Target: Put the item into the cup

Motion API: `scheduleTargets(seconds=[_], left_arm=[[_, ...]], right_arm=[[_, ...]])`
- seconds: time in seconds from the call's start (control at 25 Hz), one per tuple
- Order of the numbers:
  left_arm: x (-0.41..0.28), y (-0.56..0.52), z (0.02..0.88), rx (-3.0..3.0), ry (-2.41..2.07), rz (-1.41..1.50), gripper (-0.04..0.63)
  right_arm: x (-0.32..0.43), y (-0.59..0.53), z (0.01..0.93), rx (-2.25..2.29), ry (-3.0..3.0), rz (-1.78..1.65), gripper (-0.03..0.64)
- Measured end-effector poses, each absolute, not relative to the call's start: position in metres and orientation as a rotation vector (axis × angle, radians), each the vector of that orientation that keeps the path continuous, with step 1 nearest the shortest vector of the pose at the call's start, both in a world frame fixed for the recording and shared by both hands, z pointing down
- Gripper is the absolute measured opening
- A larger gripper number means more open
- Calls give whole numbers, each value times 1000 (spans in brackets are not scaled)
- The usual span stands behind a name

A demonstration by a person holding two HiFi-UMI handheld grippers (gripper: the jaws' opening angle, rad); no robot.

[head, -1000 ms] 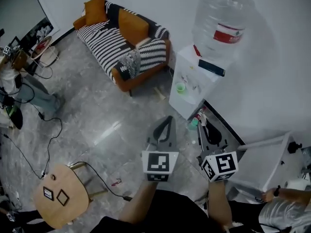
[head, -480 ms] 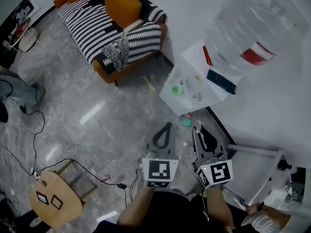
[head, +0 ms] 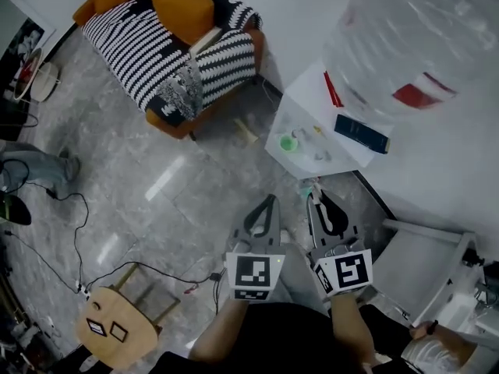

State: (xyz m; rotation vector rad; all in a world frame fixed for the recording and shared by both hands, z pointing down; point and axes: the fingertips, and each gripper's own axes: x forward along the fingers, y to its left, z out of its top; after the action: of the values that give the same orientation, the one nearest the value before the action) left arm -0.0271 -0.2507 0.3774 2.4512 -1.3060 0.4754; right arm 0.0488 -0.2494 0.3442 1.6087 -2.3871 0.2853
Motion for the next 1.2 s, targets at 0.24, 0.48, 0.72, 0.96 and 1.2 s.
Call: scheduleTargets(seconds=[0.24,0.48,0.72,0.96,1.2], left_arm=[[-13,-255,396,2433,-1281,520,14],[7,-259,425,2419,-1244,546,14],[23,-261,455,2423,-1222,546,14],[19,-267,518,2366,-1241,597,14],[9,-268,573,2297,-1265,637,14]], right_arm=[[53,-255,362,1605,-2382,356,60],[68,-262,399,1616,-2325,433,60],[74,-272,440,1602,-2326,471,60],[75,-293,501,1582,-2328,504,60],[76,-309,576,1531,-2303,499,60]])
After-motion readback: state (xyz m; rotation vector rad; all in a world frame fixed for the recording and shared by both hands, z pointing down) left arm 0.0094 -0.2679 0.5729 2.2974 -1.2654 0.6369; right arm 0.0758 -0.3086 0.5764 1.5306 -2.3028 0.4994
